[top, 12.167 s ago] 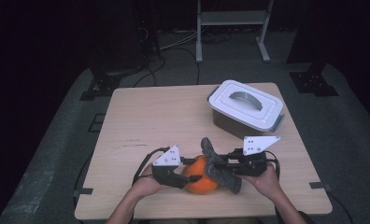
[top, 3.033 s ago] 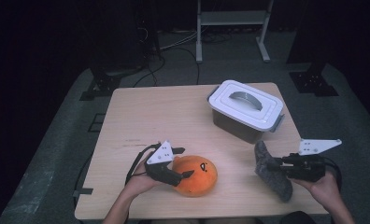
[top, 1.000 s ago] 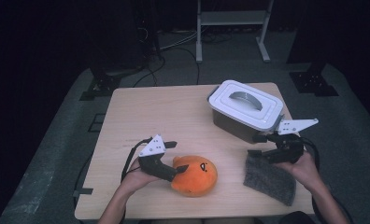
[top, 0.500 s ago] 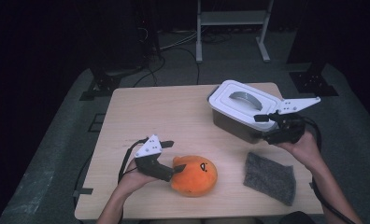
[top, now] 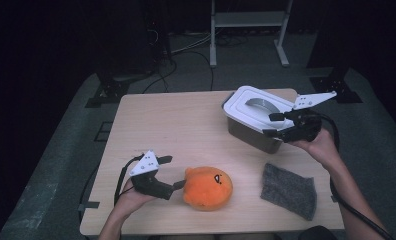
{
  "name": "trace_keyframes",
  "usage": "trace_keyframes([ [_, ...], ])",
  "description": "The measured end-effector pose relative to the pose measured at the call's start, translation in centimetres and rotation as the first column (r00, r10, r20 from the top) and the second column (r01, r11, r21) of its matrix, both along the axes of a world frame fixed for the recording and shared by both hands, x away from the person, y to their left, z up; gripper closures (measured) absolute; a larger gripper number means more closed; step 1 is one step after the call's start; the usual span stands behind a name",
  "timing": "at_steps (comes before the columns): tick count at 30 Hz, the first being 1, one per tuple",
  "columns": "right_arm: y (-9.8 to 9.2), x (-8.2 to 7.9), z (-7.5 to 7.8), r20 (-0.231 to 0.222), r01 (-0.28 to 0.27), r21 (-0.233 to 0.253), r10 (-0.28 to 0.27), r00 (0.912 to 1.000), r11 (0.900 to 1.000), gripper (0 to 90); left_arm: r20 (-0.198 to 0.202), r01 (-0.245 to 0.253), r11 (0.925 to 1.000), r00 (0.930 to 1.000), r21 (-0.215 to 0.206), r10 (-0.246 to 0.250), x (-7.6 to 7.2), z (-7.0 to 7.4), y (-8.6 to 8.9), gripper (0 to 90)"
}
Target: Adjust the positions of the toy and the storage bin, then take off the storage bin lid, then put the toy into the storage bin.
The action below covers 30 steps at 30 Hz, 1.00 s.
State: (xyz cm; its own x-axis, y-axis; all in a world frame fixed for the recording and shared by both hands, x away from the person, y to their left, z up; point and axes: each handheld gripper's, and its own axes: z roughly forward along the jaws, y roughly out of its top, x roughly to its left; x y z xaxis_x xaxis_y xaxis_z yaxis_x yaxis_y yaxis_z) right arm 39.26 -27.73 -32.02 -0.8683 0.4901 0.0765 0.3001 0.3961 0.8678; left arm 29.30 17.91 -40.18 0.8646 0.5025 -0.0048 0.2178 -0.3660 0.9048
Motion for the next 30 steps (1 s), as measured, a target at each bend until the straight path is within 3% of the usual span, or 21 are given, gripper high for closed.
trace_keyframes([
  [15,0.9,1.6,-0.7,-0.029,-0.025,0.018,0.025,0.9993,1.000,26.7,-0.002,-0.006,0.9999,1.0000,-0.014,0.006,0.2,-0.1,0.4,4.5],
  [30,1.2,3.1,0.7,-0.004,-0.010,0.018,0.010,0.9999,1.000,26.7,-0.003,-0.003,0.9998,1.0000,-0.022,0.003,0.5,-0.2,0.6,3.4],
])
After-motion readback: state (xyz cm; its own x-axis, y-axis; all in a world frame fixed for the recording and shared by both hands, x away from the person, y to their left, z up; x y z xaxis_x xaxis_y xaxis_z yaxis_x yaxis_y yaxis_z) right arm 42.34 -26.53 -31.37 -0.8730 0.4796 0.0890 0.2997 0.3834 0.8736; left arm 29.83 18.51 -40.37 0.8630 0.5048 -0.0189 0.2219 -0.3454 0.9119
